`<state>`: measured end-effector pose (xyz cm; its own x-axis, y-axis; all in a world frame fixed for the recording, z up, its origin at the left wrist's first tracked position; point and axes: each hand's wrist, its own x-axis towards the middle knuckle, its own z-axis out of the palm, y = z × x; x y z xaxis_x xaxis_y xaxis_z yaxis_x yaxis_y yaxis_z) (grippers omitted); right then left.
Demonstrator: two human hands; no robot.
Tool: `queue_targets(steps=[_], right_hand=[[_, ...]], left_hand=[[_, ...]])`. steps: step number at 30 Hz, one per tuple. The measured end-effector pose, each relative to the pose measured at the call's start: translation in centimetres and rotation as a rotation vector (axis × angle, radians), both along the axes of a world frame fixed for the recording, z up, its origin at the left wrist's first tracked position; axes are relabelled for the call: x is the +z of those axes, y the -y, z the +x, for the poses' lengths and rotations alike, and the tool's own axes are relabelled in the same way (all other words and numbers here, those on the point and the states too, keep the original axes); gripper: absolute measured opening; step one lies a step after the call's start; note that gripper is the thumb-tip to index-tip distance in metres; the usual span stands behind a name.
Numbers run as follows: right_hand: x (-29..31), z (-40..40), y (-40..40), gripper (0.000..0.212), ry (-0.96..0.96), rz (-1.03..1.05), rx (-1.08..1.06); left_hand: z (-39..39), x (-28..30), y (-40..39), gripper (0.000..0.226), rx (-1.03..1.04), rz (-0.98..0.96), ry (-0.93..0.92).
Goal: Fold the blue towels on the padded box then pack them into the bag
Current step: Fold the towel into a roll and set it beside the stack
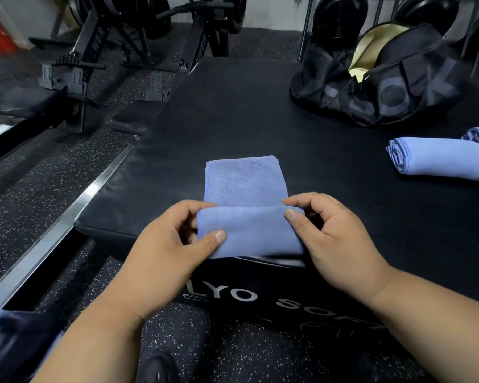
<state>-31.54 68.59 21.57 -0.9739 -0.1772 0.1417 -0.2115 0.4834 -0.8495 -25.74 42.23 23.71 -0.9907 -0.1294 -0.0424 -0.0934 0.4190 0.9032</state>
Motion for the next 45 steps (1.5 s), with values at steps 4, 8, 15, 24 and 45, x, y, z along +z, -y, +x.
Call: queue_targets(steps=[4, 8, 15, 24, 45], right_hand=[[-0.1, 0.1, 0.4, 0.017, -0.034, 0.028, -0.018], [-0.1, 0.2, 0.4, 0.02, -0.06, 0.053, 0.012], [-0.5, 0.0, 0.2, 0.028, -0.052, 0.112, 0.058], [-0.6, 0.4, 0.1, 0.035, -0.364, 0.321, 0.117], [-0.1, -1.5, -0.5, 0.061, -0.235, 0.284, 0.3]], left_hand=[[-0.5, -0.5, -0.4, 0.026, 0.13, 0.045, 0.003], [-0.8, -0.6, -1.0, 0.031, 0.218, -0.007, 0.006], [-0.7, -0.5, -1.9, 0.035, 0.338, -0.198, -0.046], [0.0, -1.3, -0.7, 0.04, -0.108, -0.537, -0.201], [0.0, -1.8, 0.9, 0.054, -0.179, -0.51, -0.207]])
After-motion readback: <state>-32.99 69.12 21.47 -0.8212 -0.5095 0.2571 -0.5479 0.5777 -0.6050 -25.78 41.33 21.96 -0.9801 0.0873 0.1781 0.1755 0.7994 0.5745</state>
